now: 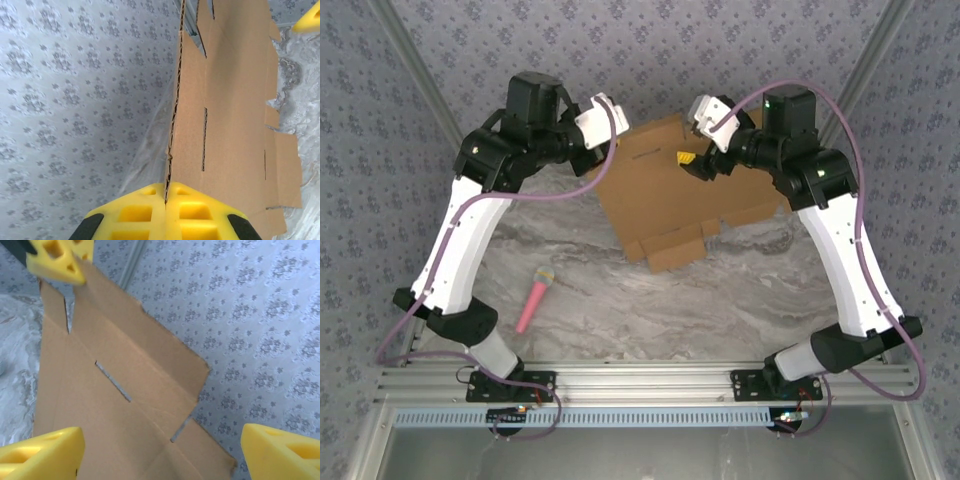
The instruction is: Fold the paper box
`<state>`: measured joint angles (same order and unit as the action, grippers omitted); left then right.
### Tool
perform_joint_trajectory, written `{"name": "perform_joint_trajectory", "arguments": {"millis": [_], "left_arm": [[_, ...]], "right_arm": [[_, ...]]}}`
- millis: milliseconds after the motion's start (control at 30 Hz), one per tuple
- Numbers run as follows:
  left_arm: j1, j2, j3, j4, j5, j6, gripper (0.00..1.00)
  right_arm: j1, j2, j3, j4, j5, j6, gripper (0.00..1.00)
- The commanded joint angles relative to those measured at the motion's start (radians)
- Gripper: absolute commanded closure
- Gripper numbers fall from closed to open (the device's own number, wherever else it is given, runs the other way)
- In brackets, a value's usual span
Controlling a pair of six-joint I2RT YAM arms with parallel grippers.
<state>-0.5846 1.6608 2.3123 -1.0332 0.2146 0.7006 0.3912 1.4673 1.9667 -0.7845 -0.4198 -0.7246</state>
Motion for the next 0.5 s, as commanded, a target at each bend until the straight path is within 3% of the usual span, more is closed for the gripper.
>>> {"name": "perform_joint_trajectory", "arguments": {"millis": [0,267,467], "left_arm": [[-0.024,0.033,0.095,-0.073,-0.037,0.072,1.00],[-0.084,0.085,0.202,-0.130,-0.117,0.145,1.00],[-0.089,0.080,0.202,-0.115,-0.126,0.158,1.00]], "right_arm": [[0.014,0.045,0.078,-0.075,-0.053,-0.074,0.16],[0.026,0.180,0.271,-0.193,-0.032,-0.126,0.21],[0.019,0.226,0.314,-0.261,-0.098,-0.151,0.43]]}}
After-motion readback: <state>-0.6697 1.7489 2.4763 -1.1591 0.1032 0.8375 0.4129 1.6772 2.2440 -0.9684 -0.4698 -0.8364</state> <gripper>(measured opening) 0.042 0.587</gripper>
